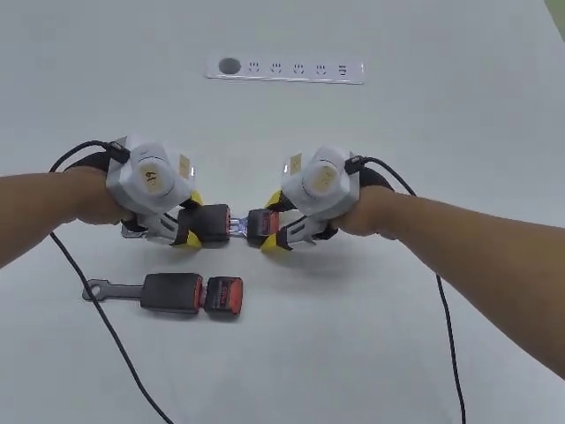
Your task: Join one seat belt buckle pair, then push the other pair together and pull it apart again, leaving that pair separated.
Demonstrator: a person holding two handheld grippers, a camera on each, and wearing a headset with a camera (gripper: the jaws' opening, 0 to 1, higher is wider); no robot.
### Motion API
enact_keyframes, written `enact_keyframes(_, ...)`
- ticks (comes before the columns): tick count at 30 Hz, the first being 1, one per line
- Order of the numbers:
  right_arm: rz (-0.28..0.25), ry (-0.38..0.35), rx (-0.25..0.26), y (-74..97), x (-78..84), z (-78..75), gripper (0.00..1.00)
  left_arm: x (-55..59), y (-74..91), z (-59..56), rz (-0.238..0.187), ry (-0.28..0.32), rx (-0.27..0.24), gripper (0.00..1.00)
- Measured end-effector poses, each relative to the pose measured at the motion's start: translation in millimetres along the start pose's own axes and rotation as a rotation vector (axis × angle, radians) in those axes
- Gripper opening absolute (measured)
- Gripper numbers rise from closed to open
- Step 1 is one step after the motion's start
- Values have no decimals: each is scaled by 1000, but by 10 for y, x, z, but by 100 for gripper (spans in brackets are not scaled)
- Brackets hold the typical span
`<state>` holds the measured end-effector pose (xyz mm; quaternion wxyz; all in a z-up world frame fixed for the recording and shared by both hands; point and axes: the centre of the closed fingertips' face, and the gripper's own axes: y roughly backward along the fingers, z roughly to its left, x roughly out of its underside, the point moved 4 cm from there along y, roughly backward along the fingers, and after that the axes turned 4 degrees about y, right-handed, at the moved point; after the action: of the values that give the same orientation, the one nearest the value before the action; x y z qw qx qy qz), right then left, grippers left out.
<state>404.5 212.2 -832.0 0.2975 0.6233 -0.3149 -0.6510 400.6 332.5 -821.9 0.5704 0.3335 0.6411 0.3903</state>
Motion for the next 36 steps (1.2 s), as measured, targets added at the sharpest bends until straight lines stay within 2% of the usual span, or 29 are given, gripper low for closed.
enact_keyframes(11, 21, 9, -2, 165, 201, -9, 35, -9, 2, -1, 1, 0, 2, 34)
enact_keyframes(22, 51, -32, -6, 434, 476, -8, 35, -17, -5, 3, -1, 3, 1, 34)
enact_keyframes(27, 49, -60, -2, 552, 538, -5, 35, -19, -8, 9, -1, 2, 2, 34)
enact_keyframes(36, 68, -59, 7, 659, 707, -11, 35, -21, -4, 9, -1, 4, 1, 34)
